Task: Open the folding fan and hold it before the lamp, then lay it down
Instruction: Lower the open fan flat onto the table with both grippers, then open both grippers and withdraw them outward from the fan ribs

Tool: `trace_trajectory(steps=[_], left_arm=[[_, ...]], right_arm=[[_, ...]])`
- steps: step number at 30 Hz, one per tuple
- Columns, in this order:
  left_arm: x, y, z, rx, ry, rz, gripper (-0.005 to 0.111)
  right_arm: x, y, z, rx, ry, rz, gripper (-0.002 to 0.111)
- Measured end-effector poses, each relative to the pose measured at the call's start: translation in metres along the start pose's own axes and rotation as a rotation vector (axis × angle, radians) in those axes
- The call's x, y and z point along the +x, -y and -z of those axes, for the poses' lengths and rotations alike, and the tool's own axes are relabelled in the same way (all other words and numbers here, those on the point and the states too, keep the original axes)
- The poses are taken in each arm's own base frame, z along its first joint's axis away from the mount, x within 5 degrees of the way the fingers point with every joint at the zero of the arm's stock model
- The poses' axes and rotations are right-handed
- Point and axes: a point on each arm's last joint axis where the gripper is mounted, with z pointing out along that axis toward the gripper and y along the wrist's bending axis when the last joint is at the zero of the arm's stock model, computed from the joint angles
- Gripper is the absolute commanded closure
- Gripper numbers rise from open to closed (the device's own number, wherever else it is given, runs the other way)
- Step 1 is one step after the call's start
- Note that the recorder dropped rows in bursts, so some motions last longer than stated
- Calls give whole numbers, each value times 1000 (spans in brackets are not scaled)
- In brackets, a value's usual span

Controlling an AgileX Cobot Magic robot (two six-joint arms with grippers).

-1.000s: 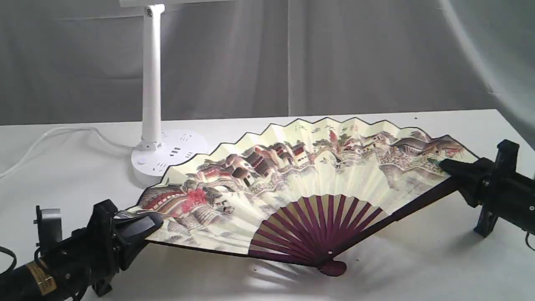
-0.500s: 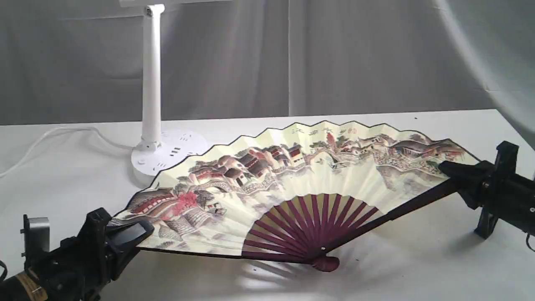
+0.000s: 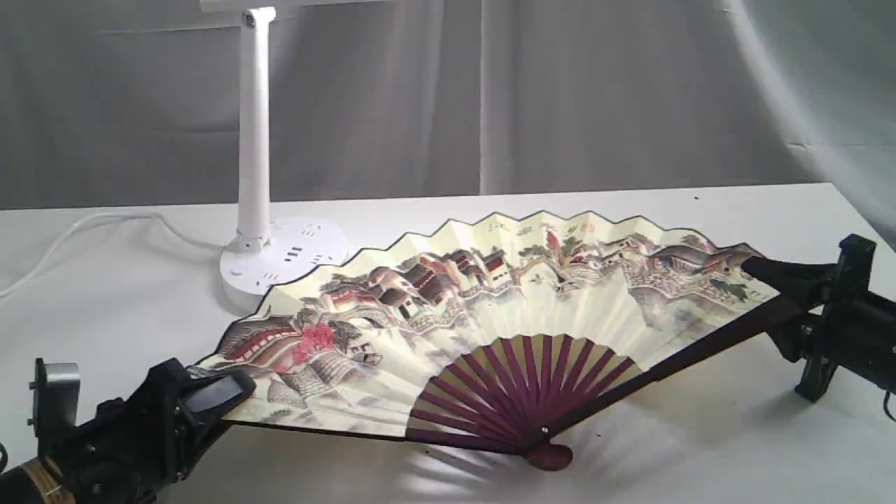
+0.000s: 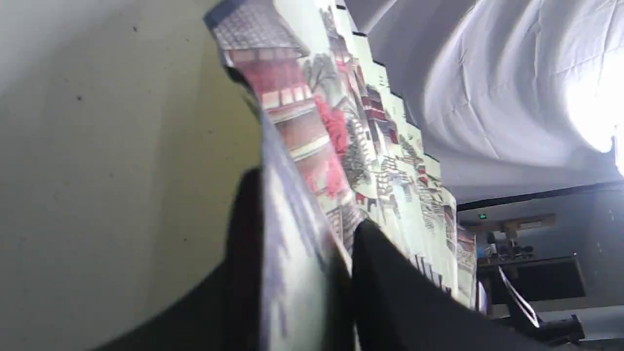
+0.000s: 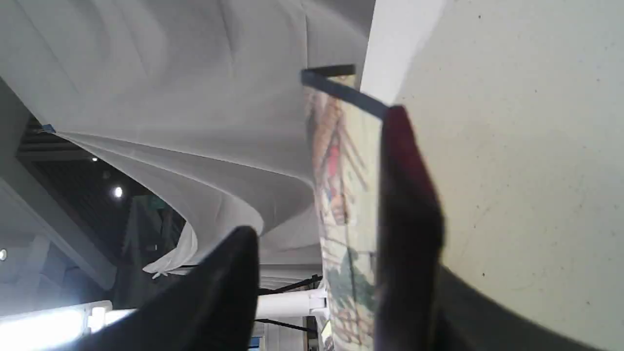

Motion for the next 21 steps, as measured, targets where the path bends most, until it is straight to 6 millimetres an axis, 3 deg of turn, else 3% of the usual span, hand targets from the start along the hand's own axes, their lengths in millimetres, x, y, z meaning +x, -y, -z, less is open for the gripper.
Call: trace_trajectory(steps=[7, 14, 21], left_arm=[[0, 0, 0, -1, 4, -17, 33], [-1, 0, 0, -3, 9, -17, 30], [-4, 0, 2, -14, 41, -12, 30]], right_arm=[[0, 0, 0, 0, 2, -2, 38], [0, 1, 2, 3, -7, 1, 23], [0, -1, 2, 3, -11, 6, 19]])
